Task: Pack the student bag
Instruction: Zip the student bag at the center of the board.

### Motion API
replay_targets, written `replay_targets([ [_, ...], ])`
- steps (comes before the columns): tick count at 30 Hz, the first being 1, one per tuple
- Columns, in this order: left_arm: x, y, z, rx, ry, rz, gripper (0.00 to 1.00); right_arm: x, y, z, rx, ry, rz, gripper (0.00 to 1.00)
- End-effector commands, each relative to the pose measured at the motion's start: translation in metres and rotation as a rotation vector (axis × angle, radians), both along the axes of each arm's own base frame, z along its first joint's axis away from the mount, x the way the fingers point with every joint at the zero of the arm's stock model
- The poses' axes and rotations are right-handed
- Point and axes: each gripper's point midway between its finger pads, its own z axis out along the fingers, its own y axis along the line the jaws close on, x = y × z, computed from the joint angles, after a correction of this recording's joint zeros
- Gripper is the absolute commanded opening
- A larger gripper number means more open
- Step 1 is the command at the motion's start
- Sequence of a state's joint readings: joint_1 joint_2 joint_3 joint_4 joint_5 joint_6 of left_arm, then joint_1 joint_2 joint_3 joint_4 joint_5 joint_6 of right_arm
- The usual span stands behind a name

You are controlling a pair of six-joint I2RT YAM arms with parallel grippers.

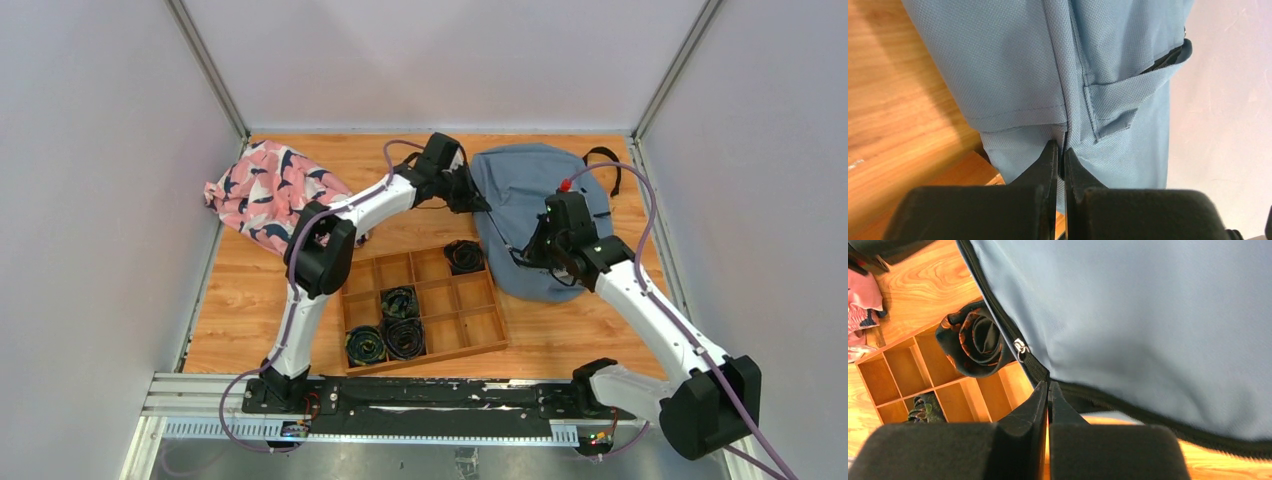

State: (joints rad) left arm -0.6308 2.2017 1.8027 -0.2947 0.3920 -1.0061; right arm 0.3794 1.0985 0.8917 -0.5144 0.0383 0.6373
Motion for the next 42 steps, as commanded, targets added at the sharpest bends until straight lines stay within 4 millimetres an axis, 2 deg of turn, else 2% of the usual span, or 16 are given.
replay_targets([
  [1, 0.044, 0.025, 0.011, 0.023, -0.097, 0.036, 0.00, -0.019, -0.021, -0.007, -0.062, 0.047, -0.045, 0.00],
  [7, 0.077, 0.049, 0.016, 0.051, -0.141, 0.055, 0.00, -0.035, -0.037, -0.014, -0.120, 0.082, -0.065, 0.00],
  [11, 0.098, 0.045, 0.016, 0.065, -0.174, 0.042, 0.00, -0.040, -0.043, -0.011, -0.140, 0.079, -0.076, 0.00],
  [12, 0.103, 0.043, 0.008, 0.071, -0.170, 0.034, 0.00, -0.039, -0.044, -0.009, -0.144, 0.073, -0.081, 0.00],
  [15, 0.117, 0.043, 0.007, 0.090, -0.199, 0.046, 0.00, -0.037, -0.048, -0.003, -0.156, 0.051, -0.095, 0.00],
  [16, 0.119, 0.045, 0.008, 0.090, -0.205, 0.050, 0.03, -0.035, -0.048, 0.000, -0.153, 0.044, -0.096, 0.00],
  [17, 0.119, 0.046, 0.011, 0.089, -0.210, 0.049, 0.13, -0.033, -0.046, 0.002, -0.145, 0.036, -0.095, 0.00],
  [19, 0.112, 0.048, 0.019, 0.086, -0.221, 0.034, 0.40, -0.028, -0.038, 0.007, -0.114, 0.020, -0.075, 0.00],
  [20, 0.106, 0.050, 0.028, 0.087, -0.238, 0.024, 0.49, -0.026, -0.034, 0.008, -0.095, 0.014, -0.064, 0.00],
  [21, 0.099, 0.052, 0.036, 0.100, -0.257, 0.011, 0.55, -0.024, -0.030, 0.009, -0.080, 0.012, -0.056, 0.00],
  [25, 0.057, 0.066, 0.071, 0.188, -0.352, -0.034, 0.66, -0.017, -0.019, 0.009, -0.050, 0.025, -0.026, 0.00],
  [27, 0.030, 0.068, 0.078, 0.213, -0.373, -0.050, 0.68, -0.013, -0.017, 0.009, -0.049, 0.029, -0.026, 0.00],
  [31, -0.016, 0.060, 0.070, 0.200, -0.341, -0.071, 0.74, -0.005, -0.015, 0.013, -0.052, 0.012, -0.023, 0.00],
  [34, -0.042, 0.037, 0.065, 0.156, -0.319, -0.091, 0.78, -0.001, -0.016, 0.016, -0.060, 0.002, -0.026, 0.00],
  [38, -0.053, 0.007, 0.057, 0.153, -0.300, -0.087, 0.80, 0.000, -0.019, 0.018, -0.076, -0.011, -0.034, 0.00],
  [42, -0.054, -0.003, 0.044, 0.155, -0.253, -0.073, 0.80, -0.003, -0.026, 0.021, -0.086, -0.035, -0.052, 0.00],
])
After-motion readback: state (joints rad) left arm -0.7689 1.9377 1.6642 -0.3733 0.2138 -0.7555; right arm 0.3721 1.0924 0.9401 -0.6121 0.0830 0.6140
